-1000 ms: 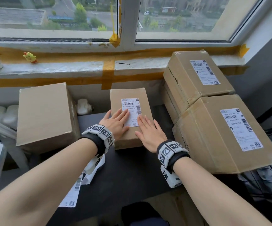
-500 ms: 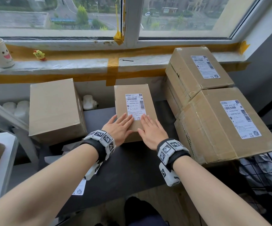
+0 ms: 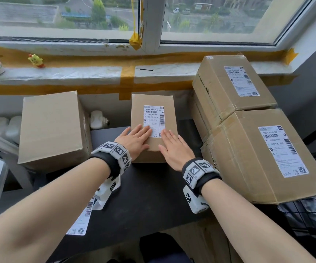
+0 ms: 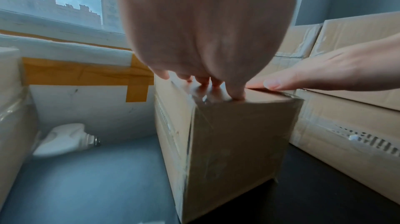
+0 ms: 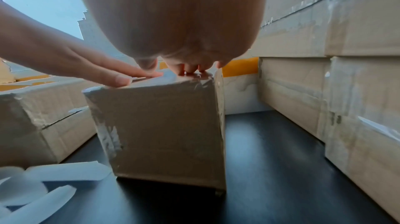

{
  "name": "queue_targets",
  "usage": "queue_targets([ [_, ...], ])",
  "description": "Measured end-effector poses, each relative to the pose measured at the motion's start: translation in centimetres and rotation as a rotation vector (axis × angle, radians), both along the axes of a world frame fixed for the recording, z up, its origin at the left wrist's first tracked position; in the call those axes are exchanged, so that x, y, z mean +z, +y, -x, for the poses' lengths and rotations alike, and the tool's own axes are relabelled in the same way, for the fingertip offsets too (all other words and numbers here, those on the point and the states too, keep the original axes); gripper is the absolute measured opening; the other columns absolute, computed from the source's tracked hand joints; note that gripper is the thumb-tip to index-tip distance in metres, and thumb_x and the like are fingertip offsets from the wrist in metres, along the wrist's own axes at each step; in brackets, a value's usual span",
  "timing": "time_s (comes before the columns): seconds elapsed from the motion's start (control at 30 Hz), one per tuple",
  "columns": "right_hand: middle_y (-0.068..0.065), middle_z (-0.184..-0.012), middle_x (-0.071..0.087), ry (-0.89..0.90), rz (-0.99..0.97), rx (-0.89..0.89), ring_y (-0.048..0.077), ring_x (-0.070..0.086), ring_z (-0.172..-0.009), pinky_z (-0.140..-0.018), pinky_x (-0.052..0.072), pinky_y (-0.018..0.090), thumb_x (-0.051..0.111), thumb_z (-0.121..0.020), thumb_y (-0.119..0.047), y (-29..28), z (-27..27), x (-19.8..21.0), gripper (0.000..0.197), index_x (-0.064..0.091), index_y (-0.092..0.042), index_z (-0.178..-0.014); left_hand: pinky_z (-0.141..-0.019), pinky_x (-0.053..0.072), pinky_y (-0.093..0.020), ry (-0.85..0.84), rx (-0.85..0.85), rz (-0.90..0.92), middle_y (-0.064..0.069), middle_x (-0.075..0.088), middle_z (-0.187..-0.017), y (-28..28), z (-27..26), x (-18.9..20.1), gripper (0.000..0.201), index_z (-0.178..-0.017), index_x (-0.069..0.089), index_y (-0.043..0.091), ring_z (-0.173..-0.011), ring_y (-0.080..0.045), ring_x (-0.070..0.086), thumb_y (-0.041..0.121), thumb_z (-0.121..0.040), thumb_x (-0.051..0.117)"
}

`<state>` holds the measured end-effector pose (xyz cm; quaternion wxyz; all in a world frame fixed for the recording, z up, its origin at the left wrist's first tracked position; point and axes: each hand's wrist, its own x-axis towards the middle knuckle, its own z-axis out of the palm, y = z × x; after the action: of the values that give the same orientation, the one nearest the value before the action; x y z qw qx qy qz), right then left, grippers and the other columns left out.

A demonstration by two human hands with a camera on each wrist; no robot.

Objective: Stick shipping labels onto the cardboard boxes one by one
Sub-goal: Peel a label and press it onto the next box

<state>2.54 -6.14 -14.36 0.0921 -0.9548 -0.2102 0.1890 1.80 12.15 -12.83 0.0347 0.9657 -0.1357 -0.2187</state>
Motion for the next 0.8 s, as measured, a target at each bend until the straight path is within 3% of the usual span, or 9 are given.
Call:
queue_targets([
  [0.13,-0.004,-0.16,-0.002,0.039,0.027,0.013,0.01,-0.002,-0.147,-0.12,-0.001,0.032,0.017,-0.101,-0.04,1.0,-3.7,0.6,0.057,0.002,-0.017,-0.151,-0.12,-0.001,-0.044,0.065,-0.001,-0.011,0.007,-0.012,-0.159,0.8,-2.5,0.7,0.087,-0.15,-0.01,0.022,-0.147,-0.015,-0.01,0.06,-0.09,0.039],
  [0.27,-0.002,-0.16,-0.006,0.088,0.064,0.028,0.012,-0.003,-0.147,-0.119,-0.001,0.033,0.018,-0.101,-0.038,2.0,-7.2,1.3,0.059,-0.002,-0.015,-0.151,-0.119,-0.004,-0.044,0.105,0.028,-0.025,0.008,-0.015,-0.158,1.3,-5.0,0.8,0.12,-0.149,-0.015,0.021,-0.146,-0.014,-0.012,0.074,-0.069,0.057],
  [0.43,-0.002,-0.16,-0.01,0.124,0.084,0.036,0.014,-0.006,-0.147,-0.118,-0.002,0.035,0.022,-0.101,-0.037,2.8,-9.8,1.5,0.06,-0.006,-0.015,-0.151,-0.12,-0.005,-0.045,0.14,0.045,-0.042,0.008,-0.017,-0.158,1.2,-7.3,1.0,0.141,-0.148,-0.019,0.022,-0.146,-0.015,-0.015,0.078,-0.052,0.068],
  [0.53,-0.003,-0.159,-0.01,0.088,0.071,0.039,0.014,-0.008,-0.147,-0.118,-0.003,0.036,0.022,-0.101,-0.036,2.5,-9.7,1.0,0.06,-0.006,-0.017,-0.151,-0.12,-0.005,-0.044,0.135,0.063,-0.021,0.011,-0.019,-0.157,1.2,-7.0,0.5,0.137,-0.148,-0.02,0.023,-0.145,-0.013,-0.016,0.079,-0.054,0.064],
  [0.67,-0.006,-0.159,-0.013,0.056,0.03,0.002,0.013,-0.011,-0.146,-0.119,-0.004,0.039,0.023,-0.1,-0.04,1.6,-8.6,0.1,0.062,-0.008,-0.021,-0.15,-0.12,-0.003,-0.041,0.089,0.106,0.033,0.011,-0.018,-0.157,1.1,-6.5,-0.3,0.097,-0.148,-0.016,0.027,-0.146,-0.013,-0.015,0.07,-0.083,0.041],
  [0.8,-0.007,-0.158,-0.015,0.024,-0.027,-0.054,0.012,-0.012,-0.146,-0.119,-0.003,0.039,0.023,-0.1,-0.043,0.2,-6.6,-0.7,0.061,-0.007,-0.025,-0.15,-0.12,0.0,-0.037,0.062,0.144,0.072,0.006,-0.019,-0.157,1.1,-6.2,-1.0,0.077,-0.149,-0.015,0.025,-0.146,-0.015,-0.014,0.057,-0.094,0.03],
])
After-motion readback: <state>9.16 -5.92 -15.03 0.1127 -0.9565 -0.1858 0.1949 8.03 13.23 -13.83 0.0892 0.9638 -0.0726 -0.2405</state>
